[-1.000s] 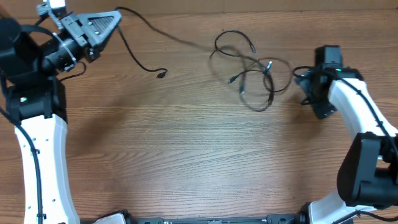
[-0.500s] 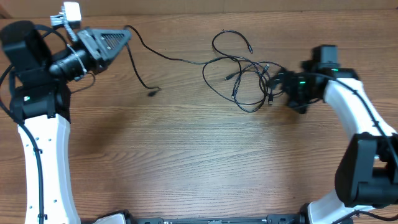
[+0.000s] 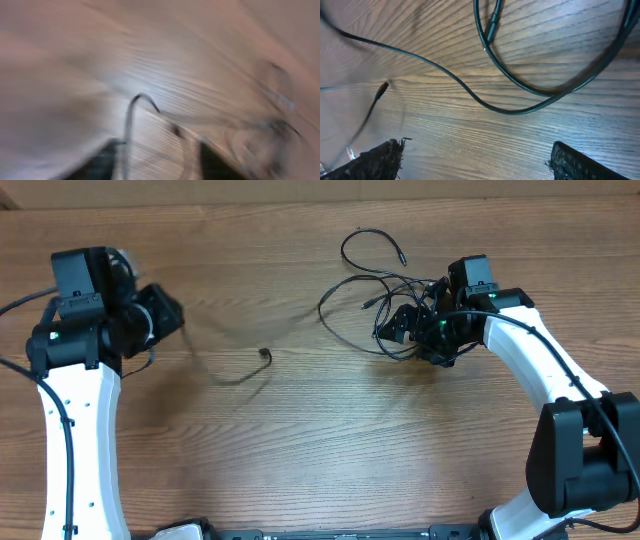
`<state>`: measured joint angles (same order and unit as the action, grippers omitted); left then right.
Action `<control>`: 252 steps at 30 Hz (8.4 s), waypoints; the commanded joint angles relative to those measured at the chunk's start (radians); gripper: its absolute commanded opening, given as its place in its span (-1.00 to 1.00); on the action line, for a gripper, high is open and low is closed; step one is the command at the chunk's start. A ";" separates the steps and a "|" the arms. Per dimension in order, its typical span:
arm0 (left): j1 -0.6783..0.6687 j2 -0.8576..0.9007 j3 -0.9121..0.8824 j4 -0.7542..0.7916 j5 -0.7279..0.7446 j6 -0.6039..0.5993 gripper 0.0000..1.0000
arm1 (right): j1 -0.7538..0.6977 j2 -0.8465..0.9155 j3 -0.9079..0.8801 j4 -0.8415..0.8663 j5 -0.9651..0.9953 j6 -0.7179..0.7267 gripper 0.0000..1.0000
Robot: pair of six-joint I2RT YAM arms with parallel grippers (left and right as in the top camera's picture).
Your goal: Untangle cables
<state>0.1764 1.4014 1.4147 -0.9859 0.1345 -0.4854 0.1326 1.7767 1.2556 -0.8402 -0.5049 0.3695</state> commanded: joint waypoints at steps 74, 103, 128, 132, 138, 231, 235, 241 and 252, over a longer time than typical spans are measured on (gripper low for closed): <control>-0.459 0.192 0.017 0.304 0.132 0.247 -0.91 | 0.194 0.005 0.008 0.106 -0.372 0.178 0.99; -0.477 0.186 0.017 0.286 0.258 0.249 -0.92 | 0.258 0.005 0.008 0.220 0.042 1.057 -0.93; 0.171 0.045 0.030 0.422 0.301 0.420 -0.92 | -0.532 0.005 0.008 -0.117 0.467 0.514 -0.92; 0.167 0.045 0.030 0.501 0.303 0.500 -0.92 | -0.539 0.005 0.008 -0.117 0.467 0.430 -0.17; 0.175 0.047 0.041 0.610 0.047 0.511 -0.92 | -0.505 0.005 0.008 -0.161 0.466 0.380 0.35; 0.289 0.209 0.182 0.444 -0.447 0.146 -0.91 | 0.079 -0.238 -0.011 0.020 0.336 0.268 1.00; 0.375 0.242 0.328 0.509 -0.401 0.181 -0.89 | 0.126 -0.213 -0.011 0.018 0.336 0.268 1.00; 0.420 0.378 0.600 0.510 -0.407 0.336 -0.79 | 0.185 -0.194 -0.013 0.017 0.348 0.268 1.00; 0.365 0.695 0.844 0.404 -0.452 0.411 -0.81 | 0.214 -0.194 -0.013 0.021 0.364 0.269 1.00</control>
<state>0.5644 2.0228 2.2414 -0.5465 -0.3218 -0.1005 0.3420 1.5814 1.2251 -0.8230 -0.1612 0.6498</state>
